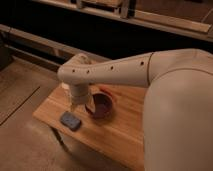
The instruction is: Place the pepper in the ceramic bowl
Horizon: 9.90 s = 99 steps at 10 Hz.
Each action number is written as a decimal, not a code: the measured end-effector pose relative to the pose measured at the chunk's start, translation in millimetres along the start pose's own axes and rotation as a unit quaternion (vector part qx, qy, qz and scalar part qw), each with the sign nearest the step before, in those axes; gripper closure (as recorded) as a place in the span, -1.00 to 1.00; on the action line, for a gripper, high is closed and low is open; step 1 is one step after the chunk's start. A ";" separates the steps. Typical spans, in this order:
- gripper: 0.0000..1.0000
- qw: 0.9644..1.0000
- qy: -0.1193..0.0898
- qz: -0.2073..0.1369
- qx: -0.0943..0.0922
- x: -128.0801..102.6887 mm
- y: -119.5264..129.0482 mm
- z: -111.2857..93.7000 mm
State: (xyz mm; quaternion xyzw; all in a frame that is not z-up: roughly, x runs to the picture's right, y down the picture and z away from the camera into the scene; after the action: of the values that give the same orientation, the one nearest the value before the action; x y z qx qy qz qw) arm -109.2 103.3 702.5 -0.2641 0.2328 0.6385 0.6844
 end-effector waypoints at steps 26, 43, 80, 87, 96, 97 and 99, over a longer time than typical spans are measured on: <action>-0.30 0.996 -0.032 0.047 0.063 -127.8 -14.6 -50.5; -0.30 0.976 -0.011 -0.084 0.201 -99.9 -125.6 -61.8; -0.30 0.952 -0.011 -0.301 0.055 -189.9 -182.3 38.2; -0.30 0.951 0.008 -0.307 0.037 -194.2 -166.9 64.9; -0.30 0.952 0.046 -0.303 0.022 -193.8 -171.8 102.2; -0.27 0.951 0.050 -0.303 0.021 -193.3 -171.7 105.4; 0.09 0.950 0.050 -0.309 0.015 -193.7 -169.8 108.8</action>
State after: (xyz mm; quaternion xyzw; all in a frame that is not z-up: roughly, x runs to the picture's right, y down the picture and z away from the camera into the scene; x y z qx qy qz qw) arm 43.3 21.9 922.3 -0.3443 0.1834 0.3781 0.8395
